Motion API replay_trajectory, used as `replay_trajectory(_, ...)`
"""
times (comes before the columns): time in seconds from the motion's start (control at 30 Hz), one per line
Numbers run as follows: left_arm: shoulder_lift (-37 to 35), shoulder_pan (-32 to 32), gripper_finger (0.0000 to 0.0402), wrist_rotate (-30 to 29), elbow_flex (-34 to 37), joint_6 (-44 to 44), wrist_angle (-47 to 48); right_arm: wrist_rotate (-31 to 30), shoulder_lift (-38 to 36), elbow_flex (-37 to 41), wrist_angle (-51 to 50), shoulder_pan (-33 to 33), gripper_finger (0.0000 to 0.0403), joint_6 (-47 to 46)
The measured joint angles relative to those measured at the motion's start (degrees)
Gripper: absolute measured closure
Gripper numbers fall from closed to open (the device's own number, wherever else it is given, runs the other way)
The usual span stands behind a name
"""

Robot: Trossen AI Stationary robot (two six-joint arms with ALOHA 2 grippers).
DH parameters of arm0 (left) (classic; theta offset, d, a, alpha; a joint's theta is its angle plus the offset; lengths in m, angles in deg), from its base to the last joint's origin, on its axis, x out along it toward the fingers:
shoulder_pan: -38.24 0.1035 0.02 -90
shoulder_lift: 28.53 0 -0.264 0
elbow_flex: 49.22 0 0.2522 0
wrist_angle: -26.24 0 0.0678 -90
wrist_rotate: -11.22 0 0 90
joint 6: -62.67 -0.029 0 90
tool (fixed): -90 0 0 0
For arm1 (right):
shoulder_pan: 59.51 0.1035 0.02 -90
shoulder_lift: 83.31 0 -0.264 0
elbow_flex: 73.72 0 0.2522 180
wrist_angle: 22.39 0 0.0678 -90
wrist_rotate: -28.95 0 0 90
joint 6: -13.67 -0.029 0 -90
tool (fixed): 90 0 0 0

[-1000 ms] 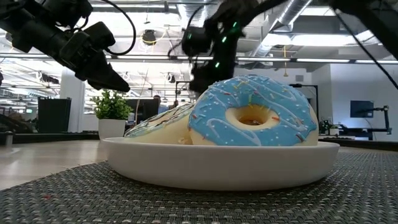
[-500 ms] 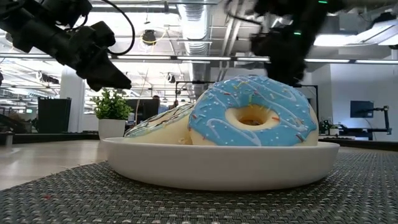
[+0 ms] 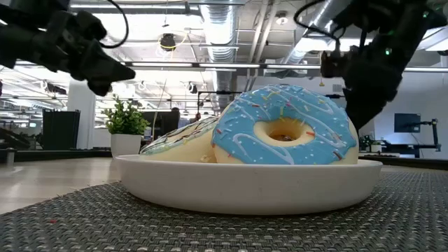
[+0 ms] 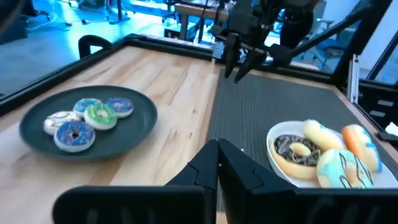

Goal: Pick & Place donuts
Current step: Return to Home Position

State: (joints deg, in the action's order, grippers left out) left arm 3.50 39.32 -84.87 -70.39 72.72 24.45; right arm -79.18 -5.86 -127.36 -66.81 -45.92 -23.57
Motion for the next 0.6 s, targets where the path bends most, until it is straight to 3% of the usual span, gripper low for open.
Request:
replay_trajectory(0.2, -11.63, -3.54, 0.0401, -1.35, 0.03, -0.19, 10.69, 0.13, 4.27, 0.04, 0.77, -0.6, 0.0305, 2.14)
replay_trajectory(0.33, -18.0, -6.87, 0.0401, -4.24, 2.18, -2.4, 11.15, 0.52, 6.14, 0.04, 1.83, -0.23, 0.0311, 2.17)
replay_trajectory(0.6, -32.12, -9.1, 0.0401, -4.04, 6.77, -7.22, 11.41, 0.62, 4.29, -0.02, 4.24, -0.11, 0.0352, 1.92)
